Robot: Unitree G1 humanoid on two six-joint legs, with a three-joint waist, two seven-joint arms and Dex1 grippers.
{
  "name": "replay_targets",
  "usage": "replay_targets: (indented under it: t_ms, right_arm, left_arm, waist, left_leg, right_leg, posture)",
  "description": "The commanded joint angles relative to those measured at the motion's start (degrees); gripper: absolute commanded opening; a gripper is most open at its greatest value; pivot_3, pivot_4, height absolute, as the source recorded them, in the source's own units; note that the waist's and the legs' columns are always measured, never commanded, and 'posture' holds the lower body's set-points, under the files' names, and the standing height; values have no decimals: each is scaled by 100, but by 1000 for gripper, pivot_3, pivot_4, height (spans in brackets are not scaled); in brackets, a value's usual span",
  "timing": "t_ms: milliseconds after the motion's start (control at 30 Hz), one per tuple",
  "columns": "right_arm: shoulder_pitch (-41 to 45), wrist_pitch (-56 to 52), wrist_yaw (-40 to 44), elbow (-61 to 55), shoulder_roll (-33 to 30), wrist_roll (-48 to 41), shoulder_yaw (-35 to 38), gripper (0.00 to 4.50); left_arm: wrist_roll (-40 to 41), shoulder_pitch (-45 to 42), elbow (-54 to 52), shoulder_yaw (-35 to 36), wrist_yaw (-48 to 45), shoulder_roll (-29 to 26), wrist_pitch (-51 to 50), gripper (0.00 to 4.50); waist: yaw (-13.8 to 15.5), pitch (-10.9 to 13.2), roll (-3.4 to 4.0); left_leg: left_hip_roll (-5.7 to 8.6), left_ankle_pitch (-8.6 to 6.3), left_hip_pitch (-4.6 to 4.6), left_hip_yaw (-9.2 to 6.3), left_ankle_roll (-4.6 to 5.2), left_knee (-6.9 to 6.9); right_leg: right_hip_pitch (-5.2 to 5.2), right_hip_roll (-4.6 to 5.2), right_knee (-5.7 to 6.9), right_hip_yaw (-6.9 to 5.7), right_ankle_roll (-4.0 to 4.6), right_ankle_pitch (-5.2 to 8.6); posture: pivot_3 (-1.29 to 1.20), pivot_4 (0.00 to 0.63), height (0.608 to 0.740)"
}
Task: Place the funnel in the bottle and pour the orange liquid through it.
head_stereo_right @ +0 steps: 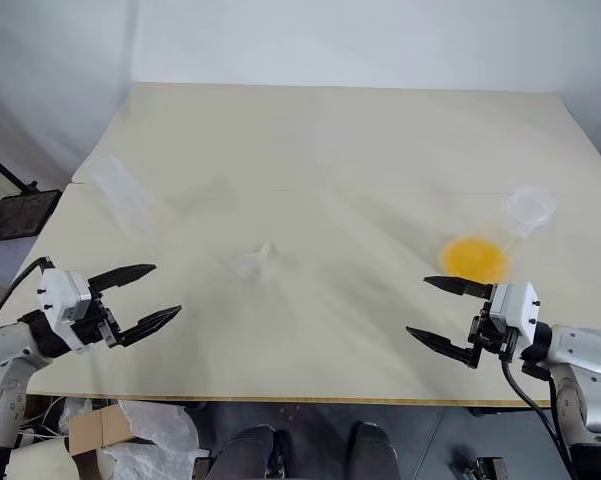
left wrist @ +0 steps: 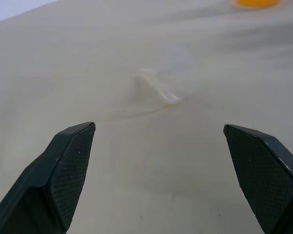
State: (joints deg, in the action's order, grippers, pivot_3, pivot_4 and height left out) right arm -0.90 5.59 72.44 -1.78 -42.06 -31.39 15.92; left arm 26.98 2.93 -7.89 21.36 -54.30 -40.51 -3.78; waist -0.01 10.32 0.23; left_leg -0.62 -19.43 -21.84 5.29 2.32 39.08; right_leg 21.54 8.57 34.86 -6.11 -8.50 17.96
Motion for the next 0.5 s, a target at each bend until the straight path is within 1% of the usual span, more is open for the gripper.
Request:
replay_targets:
  t_ms: [33,100,200,367,433,500]
  right_arm:
    - [9,-21,0,-121,38,-66,4,4478]
    - [122,-34,-34,-91,83,-42,-54,4478]
    - [341,-99,-170,-132,243,-55,-184,4478]
    - [1070,-673,-1014,-590,940,-331,-504,4478]
    - [1304,-808,-1290,-674,1153,-338,-582,4478]
    - [1610,-946,-1577,-746,1373,-324,-709,4478]
  left_arm:
    - [17,-11,-59,172,93,39,189,4500]
    - [-56,-10,34,223,271,80,200,4500]
    - [171,41,143,488,544,258,65,4500]
    - [490,436,572,1461,1357,877,114,4500]
    - [530,581,716,1724,1579,1062,156,4500]
    - [658,784,814,1993,1937,1281,-41,4500]
  waist:
    - [-1,0,0]
    - [-2,0,0]
    - [-15,0,0]
    - [-73,0,0]
    - [-70,0,0]
    - [-63,-1,-4]
  left_leg:
    - [0,0,0,0,0,0]
    - [0,0,1,0,0,0]
    - [-1,0,3,0,0,0]
    - [-8,-2,12,2,-5,0]
    - [-10,-5,15,1,-9,-1]
    - [-9,-6,16,2,-9,-1]
  right_leg:
    - [0,0,-1,0,0,0]
    - [0,0,0,-1,0,0]
    - [0,-1,2,0,0,0]
    - [0,-2,12,0,1,0]
    - [0,-2,17,-2,4,2]
    - [0,0,18,-4,3,2]
  posture:
    - [0,150,740]
    - [0,150,740]
    - [0,150,740]
    - [0,150,740]
    - [0,150,740]
    - [0,150,740]
